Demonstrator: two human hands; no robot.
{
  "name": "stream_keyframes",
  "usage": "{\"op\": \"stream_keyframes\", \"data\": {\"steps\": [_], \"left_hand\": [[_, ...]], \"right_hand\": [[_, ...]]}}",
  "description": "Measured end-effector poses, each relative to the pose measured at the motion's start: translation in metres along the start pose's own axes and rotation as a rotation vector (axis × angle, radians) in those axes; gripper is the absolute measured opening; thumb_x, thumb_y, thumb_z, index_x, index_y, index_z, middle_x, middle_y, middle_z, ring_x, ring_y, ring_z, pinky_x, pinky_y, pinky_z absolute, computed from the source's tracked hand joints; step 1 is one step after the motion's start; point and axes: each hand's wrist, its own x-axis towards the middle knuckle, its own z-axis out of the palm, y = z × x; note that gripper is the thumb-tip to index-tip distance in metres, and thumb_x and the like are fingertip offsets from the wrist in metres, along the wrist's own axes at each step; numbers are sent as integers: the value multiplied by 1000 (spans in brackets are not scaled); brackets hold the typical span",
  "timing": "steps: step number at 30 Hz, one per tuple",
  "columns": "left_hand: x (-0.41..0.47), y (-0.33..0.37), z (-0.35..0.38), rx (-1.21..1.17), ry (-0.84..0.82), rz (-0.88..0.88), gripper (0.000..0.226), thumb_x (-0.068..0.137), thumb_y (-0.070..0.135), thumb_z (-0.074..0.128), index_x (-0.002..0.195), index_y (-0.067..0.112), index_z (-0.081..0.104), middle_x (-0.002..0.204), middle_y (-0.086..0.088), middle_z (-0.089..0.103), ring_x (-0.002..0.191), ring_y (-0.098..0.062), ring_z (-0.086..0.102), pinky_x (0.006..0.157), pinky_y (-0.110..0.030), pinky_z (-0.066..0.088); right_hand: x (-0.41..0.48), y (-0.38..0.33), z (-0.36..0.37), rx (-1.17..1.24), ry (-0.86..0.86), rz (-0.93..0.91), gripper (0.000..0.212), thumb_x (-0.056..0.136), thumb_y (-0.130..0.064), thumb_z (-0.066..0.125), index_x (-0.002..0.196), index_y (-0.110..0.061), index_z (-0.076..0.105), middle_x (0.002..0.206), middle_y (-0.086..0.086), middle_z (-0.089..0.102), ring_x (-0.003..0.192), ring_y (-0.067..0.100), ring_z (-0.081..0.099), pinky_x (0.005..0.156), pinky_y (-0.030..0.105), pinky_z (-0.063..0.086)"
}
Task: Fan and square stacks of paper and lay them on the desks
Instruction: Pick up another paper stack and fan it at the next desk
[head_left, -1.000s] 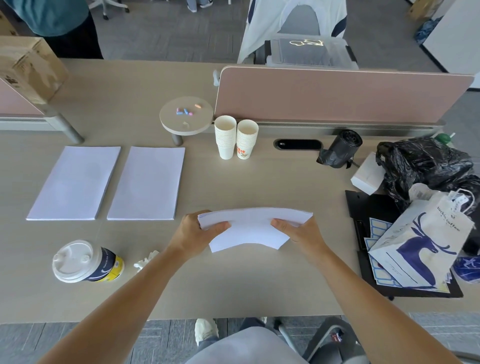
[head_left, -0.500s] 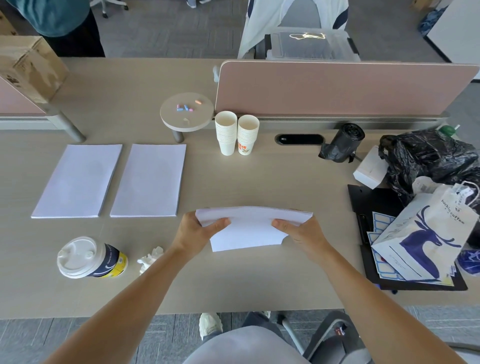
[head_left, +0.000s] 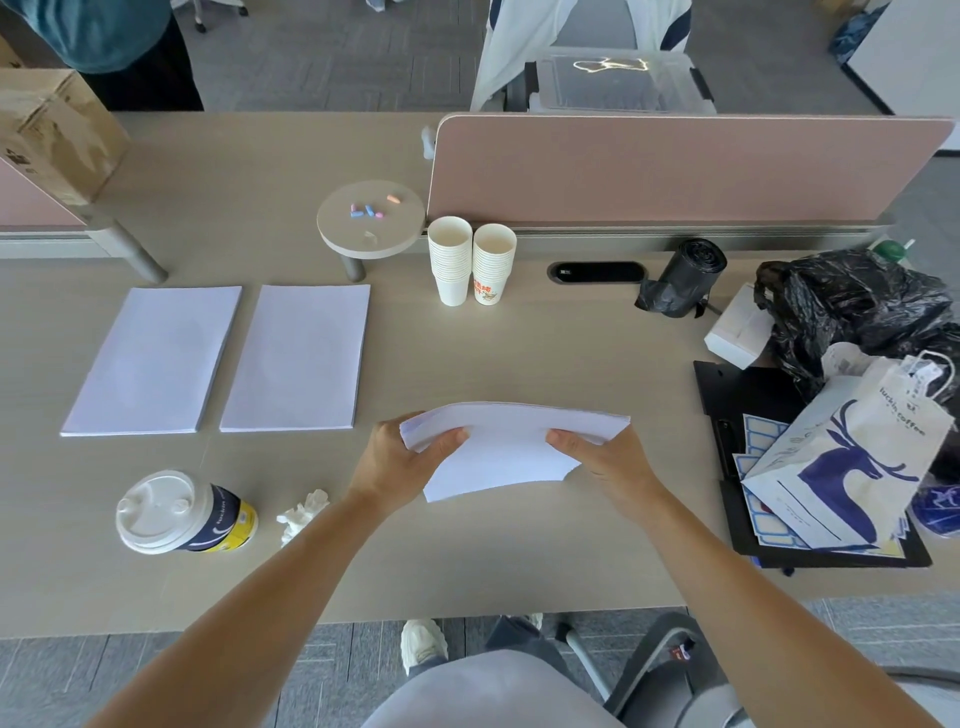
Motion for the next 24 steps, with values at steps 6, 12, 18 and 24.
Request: {"op": "stream_keyframes", "data": {"steps": [6,12,18,24], "left_hand": [[4,4,-1,1,51,35,30,67,65,73,83,39,75,88,-22,71,73,-29,64,75,-54,54],[4,-21,-1,87,-34,11,59,66,76,67,92,23,76,87,-4,75,86,-27,70,77,-48,56],[6,-5,-3,114,46,97,23,71,67,63,87,52,68,85,-9,74,81,-27,69,69,-38,56],[23,49,-28,69,74,133,21,83,37,76,68,24,68,60,16,68,57,-4,65,56,-28,54]], "right_hand": [[-2,-1,2,-2,90,-49,23,79,-6,80,85,-28,80,95,-3,78,95,15,73,87,31,57],[-5,5,5,-11,78,19,19,73,-16,83,89,-27,80,100,1,78,99,20,73,89,38,57],[0,-13,9,-52,72,-15,30,83,-6,77,87,-36,79,97,-7,78,95,14,73,84,31,56],[11,-66,8,-182,170,-163,12,91,-20,68,85,-29,74,88,-7,78,85,12,73,75,34,55]]}}
